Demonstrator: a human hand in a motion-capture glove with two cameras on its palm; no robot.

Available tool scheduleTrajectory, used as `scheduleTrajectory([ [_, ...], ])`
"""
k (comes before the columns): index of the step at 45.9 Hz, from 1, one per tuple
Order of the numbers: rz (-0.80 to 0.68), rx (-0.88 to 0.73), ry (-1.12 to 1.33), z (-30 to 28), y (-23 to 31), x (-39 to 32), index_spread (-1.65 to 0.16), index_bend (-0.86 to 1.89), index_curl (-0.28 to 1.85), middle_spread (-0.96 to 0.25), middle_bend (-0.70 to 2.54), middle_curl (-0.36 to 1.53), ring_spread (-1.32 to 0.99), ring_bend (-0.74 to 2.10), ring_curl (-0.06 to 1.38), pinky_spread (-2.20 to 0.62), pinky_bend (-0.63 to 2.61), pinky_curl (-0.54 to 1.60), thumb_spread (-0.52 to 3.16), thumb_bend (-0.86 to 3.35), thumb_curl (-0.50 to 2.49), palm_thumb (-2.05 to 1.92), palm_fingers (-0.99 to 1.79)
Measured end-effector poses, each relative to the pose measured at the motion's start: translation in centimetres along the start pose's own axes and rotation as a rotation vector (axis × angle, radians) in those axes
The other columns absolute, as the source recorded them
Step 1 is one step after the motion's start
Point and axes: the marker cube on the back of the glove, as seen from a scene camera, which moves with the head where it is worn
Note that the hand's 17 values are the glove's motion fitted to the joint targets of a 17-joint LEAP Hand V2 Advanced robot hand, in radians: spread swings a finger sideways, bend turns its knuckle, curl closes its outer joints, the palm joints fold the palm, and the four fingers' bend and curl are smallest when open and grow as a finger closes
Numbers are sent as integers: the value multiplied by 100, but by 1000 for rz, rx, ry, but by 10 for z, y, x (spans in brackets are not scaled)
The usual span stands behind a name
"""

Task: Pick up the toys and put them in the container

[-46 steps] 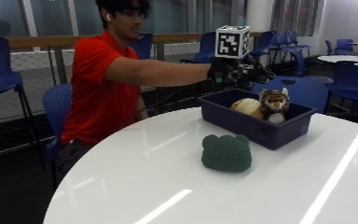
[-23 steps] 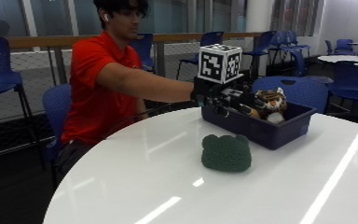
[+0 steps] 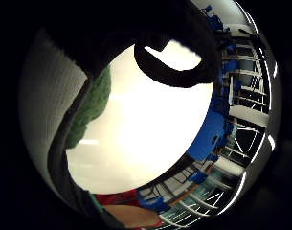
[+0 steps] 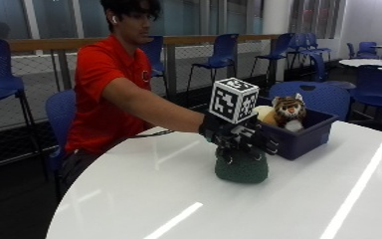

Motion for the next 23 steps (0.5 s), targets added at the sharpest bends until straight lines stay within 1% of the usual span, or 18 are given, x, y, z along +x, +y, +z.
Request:
scheduleTrajectory([
  [6, 11, -38, 32, 15, -4, 5, -35, 12, 25, -6, 11, 26, 3, 15, 24, 12, 105, 38, 102, -5, 24, -5, -20],
  [22, -20, -88, 60, 42, -8, -4, -36, 16, 25, -3, 9, 22, 5, 16, 21, 11, 119, 41, 102, -5, 25, -4, -18],
  [23, -18, -90, 53, 42, -8, -4, -38, 23, 27, -3, 4, 20, 5, 18, 21, 10, 121, 41, 103, -3, 25, -2, -11],
])
